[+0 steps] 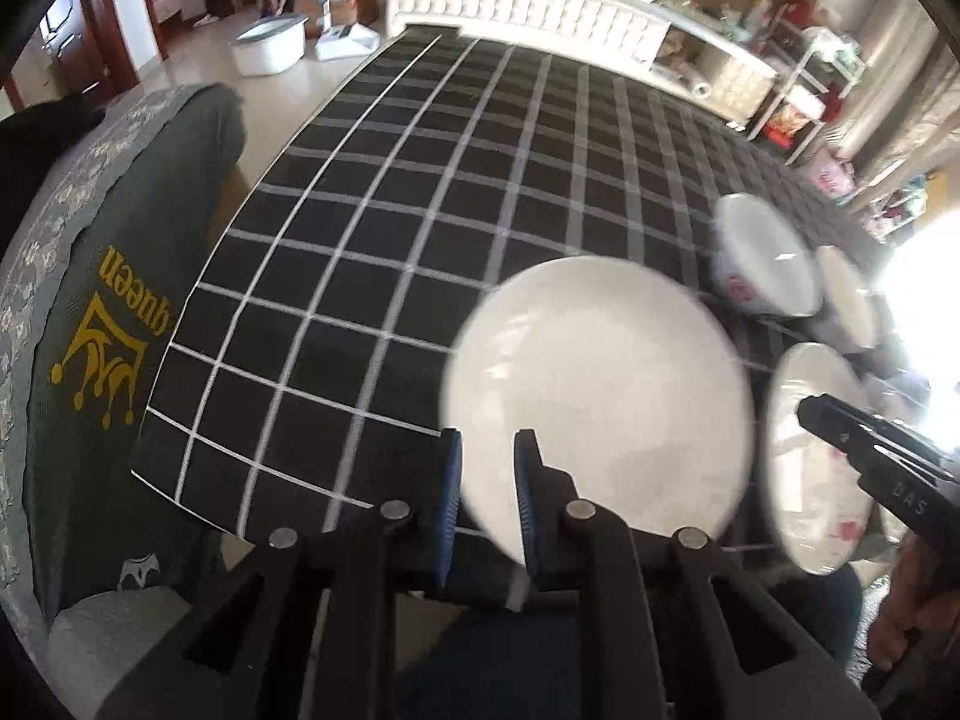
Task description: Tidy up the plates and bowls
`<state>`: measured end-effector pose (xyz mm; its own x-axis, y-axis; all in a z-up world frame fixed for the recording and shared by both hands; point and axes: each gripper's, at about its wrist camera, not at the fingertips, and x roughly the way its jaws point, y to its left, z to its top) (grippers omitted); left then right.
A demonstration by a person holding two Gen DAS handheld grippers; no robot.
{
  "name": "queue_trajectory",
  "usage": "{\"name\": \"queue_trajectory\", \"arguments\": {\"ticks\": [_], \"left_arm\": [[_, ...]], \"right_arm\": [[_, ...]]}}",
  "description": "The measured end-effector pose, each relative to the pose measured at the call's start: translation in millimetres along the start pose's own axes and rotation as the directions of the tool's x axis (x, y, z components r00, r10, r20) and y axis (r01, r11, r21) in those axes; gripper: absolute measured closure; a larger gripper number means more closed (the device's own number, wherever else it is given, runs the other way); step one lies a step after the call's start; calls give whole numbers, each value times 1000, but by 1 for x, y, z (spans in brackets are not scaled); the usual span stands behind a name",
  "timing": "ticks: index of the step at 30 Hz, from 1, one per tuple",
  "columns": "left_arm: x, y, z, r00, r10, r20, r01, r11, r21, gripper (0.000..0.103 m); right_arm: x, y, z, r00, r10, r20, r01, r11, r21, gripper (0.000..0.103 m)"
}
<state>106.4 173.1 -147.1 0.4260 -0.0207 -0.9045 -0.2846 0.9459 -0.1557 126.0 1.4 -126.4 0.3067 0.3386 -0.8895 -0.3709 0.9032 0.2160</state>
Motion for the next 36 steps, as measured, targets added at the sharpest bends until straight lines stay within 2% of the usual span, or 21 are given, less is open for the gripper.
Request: {"name": "queue_trajectory", "arguments": {"ticks": [5,10,17,25,29,36], "left_arm": [[-22,-51,-7,994,-109,17,107,991,85,87],[-15,-99,-21,988,-153,-20,154,973,169,87],[15,-139,-34,978,-186,-97,202,959,198,87],[46,-154,-39,970,-183,-162,214,955,206,87],[53,-157,-37,960,-221,-173,254,947,198,87],[69,-164,-28,971,-164,-175,202,952,230,87]], "right_arm": [[-28,-24,-12,999,-12,46,10,999,40,74],[-40,-57,-25,997,-47,63,42,995,91,74],[-45,-98,-46,996,-82,42,76,987,144,73],[-44,-115,-52,995,-96,37,89,983,161,74],[-38,-122,-54,994,-104,23,99,982,163,74],[-27,-129,-48,991,-130,15,126,981,147,74]]}}
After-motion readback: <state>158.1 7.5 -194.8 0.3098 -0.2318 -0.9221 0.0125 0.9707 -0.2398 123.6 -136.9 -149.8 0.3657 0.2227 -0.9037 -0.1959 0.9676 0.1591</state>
